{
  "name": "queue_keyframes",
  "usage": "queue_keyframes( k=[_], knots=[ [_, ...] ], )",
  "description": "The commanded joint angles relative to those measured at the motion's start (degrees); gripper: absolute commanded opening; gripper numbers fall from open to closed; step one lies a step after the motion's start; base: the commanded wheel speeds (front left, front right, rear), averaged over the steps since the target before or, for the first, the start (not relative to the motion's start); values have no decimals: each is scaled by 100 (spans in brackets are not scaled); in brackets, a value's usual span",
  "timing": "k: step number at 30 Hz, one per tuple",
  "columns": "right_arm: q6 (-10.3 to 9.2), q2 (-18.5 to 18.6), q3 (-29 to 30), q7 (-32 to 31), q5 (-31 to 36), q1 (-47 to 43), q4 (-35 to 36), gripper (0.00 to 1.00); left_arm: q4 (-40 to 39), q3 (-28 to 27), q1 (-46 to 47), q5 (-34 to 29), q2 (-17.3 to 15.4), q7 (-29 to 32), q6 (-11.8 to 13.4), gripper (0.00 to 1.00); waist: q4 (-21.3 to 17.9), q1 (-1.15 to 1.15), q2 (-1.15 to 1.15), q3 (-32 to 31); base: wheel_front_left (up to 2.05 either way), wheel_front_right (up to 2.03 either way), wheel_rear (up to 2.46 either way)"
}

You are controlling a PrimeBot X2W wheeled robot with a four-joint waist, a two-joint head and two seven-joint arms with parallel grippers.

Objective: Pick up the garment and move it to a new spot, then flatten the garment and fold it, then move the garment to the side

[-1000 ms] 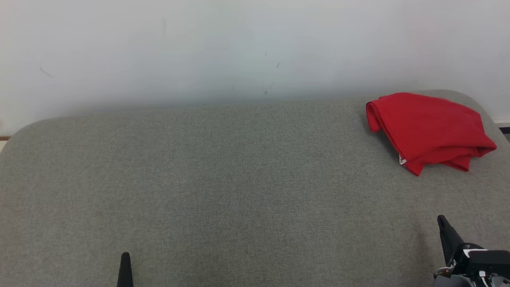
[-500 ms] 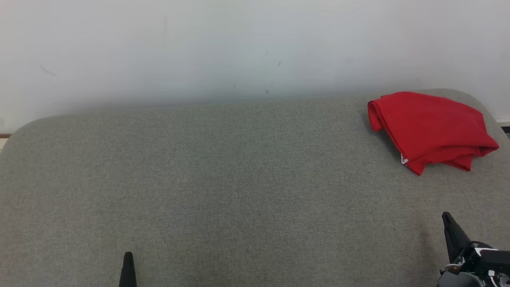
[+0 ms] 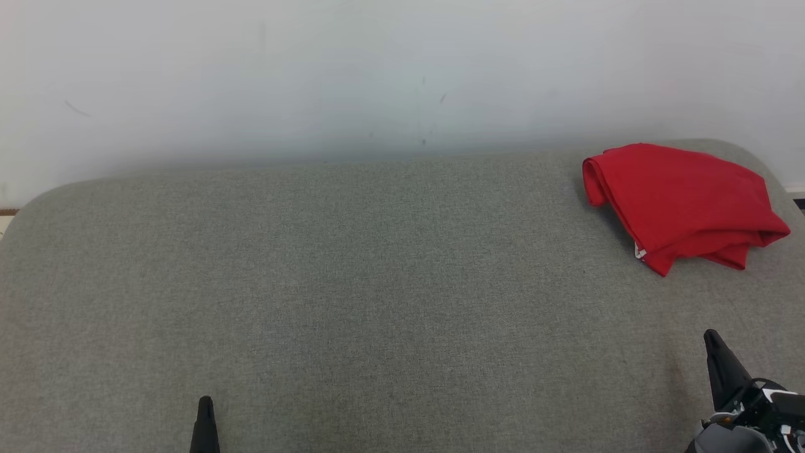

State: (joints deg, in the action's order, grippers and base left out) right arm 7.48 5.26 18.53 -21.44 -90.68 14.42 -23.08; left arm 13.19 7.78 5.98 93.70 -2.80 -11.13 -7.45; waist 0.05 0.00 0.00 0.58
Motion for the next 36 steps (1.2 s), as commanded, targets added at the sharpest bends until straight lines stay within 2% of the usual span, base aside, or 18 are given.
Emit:
queue_keyframes(
  k=[1,36],
  knots=[
    [2,-10,7,-20,-31,7,-8,0,24,-3,40,24,-15,32,-14,0,0,0,0,0,0,0,0],
    [2,-43,58,-59,36,17,-8,0,22,-3,39,26,-15,31,-14,0,0,0,0,0,0,0,0]
  ],
)
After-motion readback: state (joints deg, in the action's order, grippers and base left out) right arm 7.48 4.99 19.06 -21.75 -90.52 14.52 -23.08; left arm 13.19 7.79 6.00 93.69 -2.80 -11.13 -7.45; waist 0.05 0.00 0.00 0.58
